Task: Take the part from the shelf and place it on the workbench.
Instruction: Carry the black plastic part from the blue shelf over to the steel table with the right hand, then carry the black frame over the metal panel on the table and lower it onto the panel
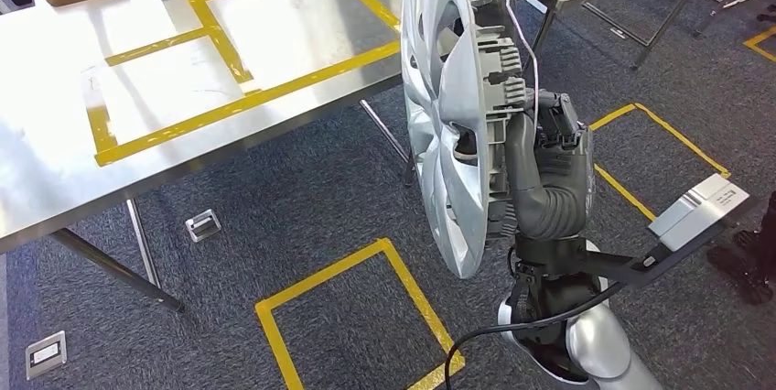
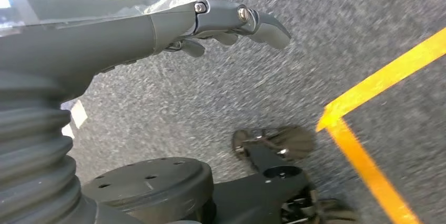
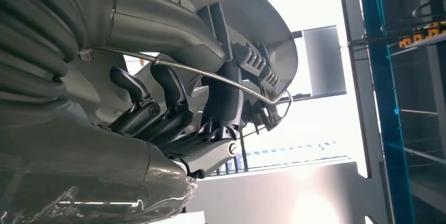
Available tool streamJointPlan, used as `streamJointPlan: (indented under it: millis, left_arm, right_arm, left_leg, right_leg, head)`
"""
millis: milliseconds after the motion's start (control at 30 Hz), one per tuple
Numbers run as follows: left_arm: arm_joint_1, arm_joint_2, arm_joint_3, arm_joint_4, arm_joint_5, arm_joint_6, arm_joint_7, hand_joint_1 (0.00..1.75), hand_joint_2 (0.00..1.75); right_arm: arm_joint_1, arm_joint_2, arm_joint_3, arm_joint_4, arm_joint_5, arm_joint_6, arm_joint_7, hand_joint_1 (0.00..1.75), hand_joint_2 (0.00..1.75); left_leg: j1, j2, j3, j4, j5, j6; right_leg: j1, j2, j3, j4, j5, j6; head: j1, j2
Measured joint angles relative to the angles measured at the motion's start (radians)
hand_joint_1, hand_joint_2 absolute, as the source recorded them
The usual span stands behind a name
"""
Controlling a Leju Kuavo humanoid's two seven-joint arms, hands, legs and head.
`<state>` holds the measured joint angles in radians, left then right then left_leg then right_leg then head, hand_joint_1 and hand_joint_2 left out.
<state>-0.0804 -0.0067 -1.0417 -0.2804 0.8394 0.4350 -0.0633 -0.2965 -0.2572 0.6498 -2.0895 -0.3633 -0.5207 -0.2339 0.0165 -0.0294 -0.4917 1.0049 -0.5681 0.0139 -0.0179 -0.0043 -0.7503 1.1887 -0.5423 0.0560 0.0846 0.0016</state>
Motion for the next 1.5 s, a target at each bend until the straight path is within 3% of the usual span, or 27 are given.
streamJointPlan:
  millis: [67, 100, 133, 200, 267, 333, 367, 433, 467, 567, 600, 633, 767, 800, 867, 900, 933, 967, 1033, 1067, 1100, 1167, 1267, 1333, 1400, 1433, 1500]
  left_arm:
    - [0.002, -0.004, -0.001, 0.0, 0.001, 0.0, 0.0, 0.0, 1.75]
    - [0.002, -0.005, -0.001, 0.0, 0.002, 0.0, 0.0, 0.0, 1.75]
    - [0.001, -0.007, -0.002, 0.0, 0.002, -0.001, 0.0, 0.0, 1.75]
    - [-0.004, -0.008, -0.002, -0.001, 0.003, 0.0, 0.0, 0.0, 1.75]
    - [-0.009, -0.008, -0.002, -0.001, 0.003, 0.0, -0.001, 0.0, 1.75]
    - [-0.01, -0.007, -0.004, 0.0, 0.004, 0.001, 0.0, 0.0, 1.75]
    - [-0.008, -0.006, -0.005, 0.0, 0.004, 0.001, 0.0, 0.0, 1.75]
    - [-0.005, -0.006, -0.005, 0.0, 0.005, 0.001, 0.0, 0.0, 1.75]
    - [-0.004, -0.005, -0.005, 0.0, 0.005, 0.001, 0.0, 0.0, 1.75]
    - [0.0, -0.004, -0.006, 0.001, 0.005, 0.001, 0.0, 0.0, 1.75]
    - [0.001, -0.004, -0.006, 0.001, 0.006, 0.001, 0.0, 0.0, 1.75]
    - [0.002, -0.004, -0.007, 0.001, 0.006, 0.001, 0.0, 0.0, 1.75]
    - [-0.003, -0.002, -0.008, 0.001, 0.006, 0.004, 0.0, 0.0, 1.75]
    - [-0.004, -0.002, -0.009, 0.001, 0.006, 0.005, 0.0, 0.0, 1.75]
    - [-0.007, -0.002, -0.011, 0.001, 0.006, 0.005, 0.0, 0.0, 1.75]
    - [-0.006, -0.002, -0.012, 0.001, 0.006, 0.005, 0.0, 0.0, 1.75]
    - [-0.006, -0.002, -0.013, 0.001, 0.007, 0.004, 0.0, 0.0, 1.75]
    - [-0.005, -0.002, -0.013, 0.001, 0.007, 0.004, 0.0, 0.0, 1.75]
    - [-0.005, -0.003, -0.014, 0.001, 0.007, 0.004, 0.0, 0.0, 1.75]
    - [-0.005, -0.004, -0.014, 0.001, 0.007, 0.005, 0.0, 0.0, 1.75]
    - [-0.005, -0.006, -0.015, 0.001, 0.007, 0.005, 0.0, 0.0, 1.75]
    - [-0.005, -0.009, -0.016, 0.001, 0.007, 0.004, 0.0, 0.0, 1.75]
    - [-0.008, -0.011, -0.017, 0.001, 0.007, 0.004, 0.002, 0.0, 1.75]
    - [-0.009, -0.011, -0.018, 0.001, 0.007, 0.004, 0.003, 0.0, 1.75]
    - [-0.005, -0.01, -0.019, 0.002, 0.008, 0.003, 0.004, 0.0, 1.75]
    - [-0.004, -0.009, -0.02, 0.002, 0.008, 0.003, 0.004, 0.0, 1.75]
    - [-0.002, -0.009, -0.02, 0.002, 0.008, 0.004, 0.006, 0.0, 1.75]
  right_arm:
    - [0.001, 0.0, 0.001, 0.001, -0.001, 0.0, 0.0, 1.75, 1.75]
    - [0.001, 0.0, 0.001, 0.001, -0.002, 0.0, 0.0, 1.75, 1.75]
    - [0.001, 0.0, 0.001, 0.001, -0.002, 0.0, 0.0, 1.75, 1.75]
    - [0.002, 0.0, 0.001, -0.001, -0.003, 0.0, 0.0, 1.75, 1.75]
    - [0.004, 0.001, 0.002, -0.001, -0.003, 0.0, -0.001, 1.75, 1.75]
    - [0.006, 0.001, 0.003, 0.0, -0.003, 0.0, -0.001, 1.75, 1.75]
    - [0.008, 0.001, 0.003, 0.001, -0.003, 0.0, -0.001, 1.75, 1.75]
    - [0.012, 0.002, 0.004, 0.001, -0.003, 0.0, -0.001, 1.75, 1.75]
    - [0.013, 0.002, 0.004, 0.001, -0.003, 0.0, -0.001, 1.75, 1.75]
    - [0.013, 0.002, 0.005, 0.001, -0.003, 0.0, -0.001, 1.75, 1.75]
    - [0.013, 0.002, 0.006, 0.001, -0.003, 0.0, -0.002, 1.75, 1.75]
    - [0.013, 0.002, 0.006, 0.0, -0.003, 0.0, -0.002, 1.75, 1.75]
    - [0.015, 0.002, 0.006, -0.001, -0.003, 0.0, -0.002, 1.75, 1.75]
    - [0.015, 0.002, 0.005, -0.001, -0.003, 0.0, -0.003, 1.75, 1.75]
    - [0.016, 0.002, 0.005, -0.001, -0.003, 0.001, -0.003, 1.75, 1.75]
    - [0.018, 0.002, 0.006, -0.001, -0.003, 0.001, -0.003, 1.75, 1.75]
    - [0.02, 0.002, 0.006, -0.001, -0.003, 0.001, -0.003, 1.75, 1.75]
    - [0.022, 0.002, 0.006, -0.001, -0.003, 0.001, -0.003, 1.75, 1.75]
    - [0.024, 0.002, 0.005, -0.001, -0.003, 0.001, -0.003, 1.75, 1.75]
    - [0.024, 0.002, 0.005, -0.001, -0.003, 0.001, -0.003, 1.75, 1.75]
    - [0.023, 0.002, 0.005, -0.002, -0.003, 0.002, -0.003, 1.75, 1.75]
    - [0.023, 0.001, 0.005, -0.002, -0.003, 0.003, -0.003, 1.75, 1.75]
    - [0.027, 0.002, 0.006, -0.003, -0.003, 0.006, -0.003, 1.75, 1.75]
    - [0.03, 0.002, 0.006, -0.002, -0.003, 0.006, -0.004, 1.75, 1.75]
    - [0.034, 0.002, 0.007, -0.001, -0.003, 0.006, -0.004, 1.75, 1.75]
    - [0.037, 0.002, 0.007, 0.0, -0.003, 0.006, -0.004, 1.75, 1.75]
    - [0.043, 0.002, 0.007, 0.001, -0.003, 0.006, -0.004, 1.75, 1.75]
  left_leg:
    - [0.004, -0.003, 0.035, 0.002, -0.035, -0.013]
    - [0.005, -0.003, 0.046, -0.001, -0.048, -0.021]
    - [0.005, -0.003, 0.055, -0.004, -0.054, -0.029]
    - [0.006, -0.001, 0.069, -0.008, -0.052, -0.04]
    - [0.002, 0.004, 0.048, 0.052, -0.046, -0.04]
    - [-0.002, 0.008, -0.027, 0.171, -0.075, -0.038]
    - [-0.003, 0.009, -0.069, 0.221, -0.105, -0.039]
    - [-0.004, 0.01, -0.129, 0.248, -0.14, -0.044]
    - [-0.003, 0.01, -0.14, 0.221, -0.123, -0.046]
    - [-0.001, 0.014, -0.138, 0.072, 0.041, -0.046]
    - [-0.002, 0.016, -0.136, 0.044, 0.077, -0.04]
    - [-0.005, 0.017, -0.136, 0.034, 0.089, -0.032]
    - [-0.007, 0.015, -0.121, 0.03, 0.083, -0.002]
    - [-0.006, 0.015, -0.116, 0.028, 0.079, 0.004]
    - [-0.01, 0.015, -0.105, 0.028, 0.068, 0.014]
    - [-0.013, 0.015, -0.099, 0.028, 0.062, 0.016]
    - [-0.015, 0.013, -0.091, 0.028, 0.055, 0.018]
    - [-0.017, 0.012, -0.081, 0.028, 0.047, 0.018]
    - [-0.019, 0.008, -0.06, 0.028, 0.031, 0.017]
    - [-0.019, 0.007, -0.053, 0.028, 0.023, 0.014]
    - [-0.018, 0.007, -0.048, 0.027, 0.018, 0.009]
    - [-0.015, 0.008, -0.045, 0.022, 0.012, -0.002]
    - [-0.018, 0.01, -0.044, 0.03, -0.007, -0.013]
    - [-0.019, 0.011, -0.086, 0.116, -0.043, -0.017]
    - [-0.016, 0.011, -0.158, 0.233, -0.072, -0.026]
    - [-0.014, 0.011, -0.184, 0.261, -0.063, -0.032]
    - [-0.006, 0.013, -0.184, 0.21, 0.009, -0.048]
  right_leg:
    - [0.004, 0.0, 0.002, -0.107, 0.131, -0.014]
    - [0.008, 0.0, 0.003, -0.134, 0.175, -0.024]
    - [0.011, 0.001, 0.003, -0.142, 0.187, -0.036]
    - [0.011, 0.001, 0.02, -0.147, 0.172, -0.054]
    - [0.006, -0.002, 0.052, -0.164, 0.158, -0.066]
    - [0.004, -0.002, 0.08, -0.174, 0.141, -0.072]
    - [0.004, -0.002, 0.092, -0.176, 0.132, -0.073]
    - [0.003, 0.001, 0.118, -0.176, 0.109, -0.071]
    - [0.003, 0.003, 0.135, -0.175, 0.097, -0.069]
    - [0.002, 0.007, 0.18, -0.168, 0.06, -0.057]
    - [0.002, 0.009, 0.186, -0.166, 0.051, -0.051]
    - [0.003, 0.011, 0.187, -0.164, 0.045, -0.044]
    - [-0.001, 0.011, 0.177, -0.133, 0.013, -0.023]
    - [-0.001, 0.01, 0.153, -0.087, -0.008, -0.021]
    - [0.0, 0.009, 0.071, 0.054, -0.052, -0.02]
    - [0.0, 0.009, 0.031, 0.111, -0.06, -0.021]
    - [0.001, 0.009, 0.004, 0.136, -0.049, -0.024]
    - [0.004, 0.009, -0.002, 0.119, -0.015, -0.03]
    - [0.017, 0.01, 0.032, -0.006, 0.079, -0.049]
    - [0.025, 0.011, 0.054, -0.065, 0.112, -0.059]
    - [0.031, 0.011, 0.07, -0.104, 0.127, -0.066]
    - [0.038, 0.01, 0.081, -0.125, 0.123, -0.075]
    - [0.029, 0.009, 0.116, -0.176, 0.108, -0.082]
    - [0.022, 0.007, 0.139, -0.199, 0.103, -0.084]
    - [0.019, 0.006, 0.151, -0.202, 0.094, -0.084]
    - [0.017, 0.006, 0.158, -0.201, 0.088, -0.081]
    - [0.009, 0.006, 0.175, -0.194, 0.071, -0.073]
  head:
    - [0.004, 0.0]
    - [0.006, 0.0]
    - [0.007, 0.0]
    - [0.006, 0.0]
    - [0.003, 0.0]
    - [-0.002, 0.0]
    - [-0.004, 0.0]
    - [-0.006, 0.0]
    - [-0.006, 0.0]
    - [-0.011, 0.0]
    - [-0.014, 0.0]
    - [-0.016, 0.0]
    - [-0.013, 0.0]
    - [-0.011, 0.0]
    - [-0.007, 0.0]
    - [-0.006, 0.0]
    - [-0.005, 0.0]
    - [-0.004, 0.0]
    - [-0.004, 0.0]
    - [-0.007, 0.0]
    - [-0.008, 0.0]
    - [-0.009, 0.0]
    - [-0.01, 0.0]
    - [-0.015, 0.0]
    - [-0.016, 0.0]
    - [-0.016, 0.0]
    - [-0.017, 0.0]
